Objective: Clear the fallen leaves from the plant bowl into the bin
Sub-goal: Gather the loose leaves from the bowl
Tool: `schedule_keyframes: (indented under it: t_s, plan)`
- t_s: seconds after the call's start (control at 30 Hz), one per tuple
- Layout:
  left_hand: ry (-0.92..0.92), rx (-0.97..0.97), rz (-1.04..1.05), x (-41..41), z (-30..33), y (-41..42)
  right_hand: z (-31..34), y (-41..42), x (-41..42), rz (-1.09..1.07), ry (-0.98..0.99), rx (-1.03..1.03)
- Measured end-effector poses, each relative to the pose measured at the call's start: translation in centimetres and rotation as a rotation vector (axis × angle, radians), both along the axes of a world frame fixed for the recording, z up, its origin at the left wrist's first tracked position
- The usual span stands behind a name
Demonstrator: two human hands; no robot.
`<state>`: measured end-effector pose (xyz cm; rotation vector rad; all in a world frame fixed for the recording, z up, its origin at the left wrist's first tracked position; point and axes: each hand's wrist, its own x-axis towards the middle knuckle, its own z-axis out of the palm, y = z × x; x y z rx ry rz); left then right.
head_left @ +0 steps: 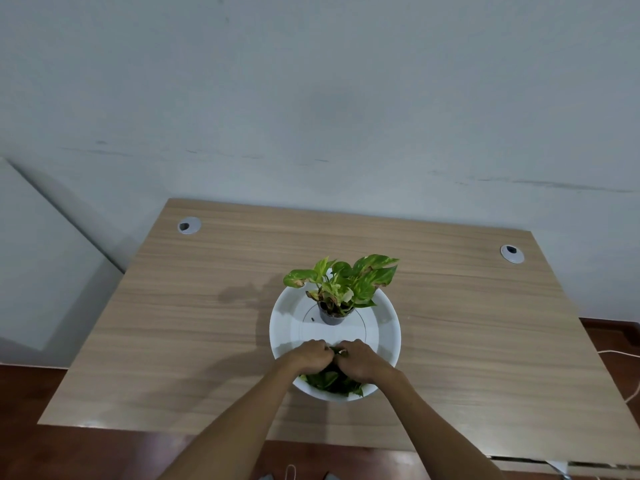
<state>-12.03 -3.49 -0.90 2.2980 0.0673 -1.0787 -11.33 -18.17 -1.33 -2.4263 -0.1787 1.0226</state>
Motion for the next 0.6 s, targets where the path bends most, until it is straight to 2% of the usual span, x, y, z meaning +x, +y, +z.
schedule_keyframes:
  t_s: [0.17, 0.3, 0.4, 0.6]
  plan:
    - [0.099, -0.050, -0.058, 0.2, 0.5, 1.0, 2.3, -1.2, 0.6, 0.202, 0.098, -0.006]
    - [0.084, -0.020, -0.136, 0.1, 0.0, 2.0, 2.9, -3.0, 0.6, 0.340, 0.094, -0.048]
    - [0.085, -0.071, -0.108, 0.0, -0.3, 2.0, 2.4, -3.7, 0.5, 0.330, 0.099, -0.061]
    - [-0.041, -0.080, -0.037, -0.9, -1.2, 1.8, 0.7, -3.4, 0.3, 0.259, -0.103, -0.083]
